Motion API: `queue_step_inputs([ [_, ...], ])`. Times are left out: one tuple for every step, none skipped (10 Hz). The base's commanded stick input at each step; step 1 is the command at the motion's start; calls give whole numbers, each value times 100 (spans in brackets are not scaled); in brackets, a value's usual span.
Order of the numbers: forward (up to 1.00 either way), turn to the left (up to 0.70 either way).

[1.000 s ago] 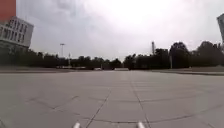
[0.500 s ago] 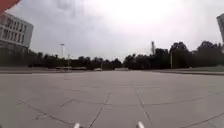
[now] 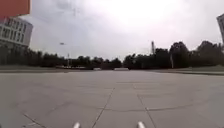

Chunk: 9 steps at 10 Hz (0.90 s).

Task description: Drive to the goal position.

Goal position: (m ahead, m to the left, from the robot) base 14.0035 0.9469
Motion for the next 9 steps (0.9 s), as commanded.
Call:
queue_step_inputs([
  [50,0],
  [50,0],
  [50,0],
  [50,0],
  [50,0],
  [50,0],
  [50,0],
  [50,0],
  [50,0],
])
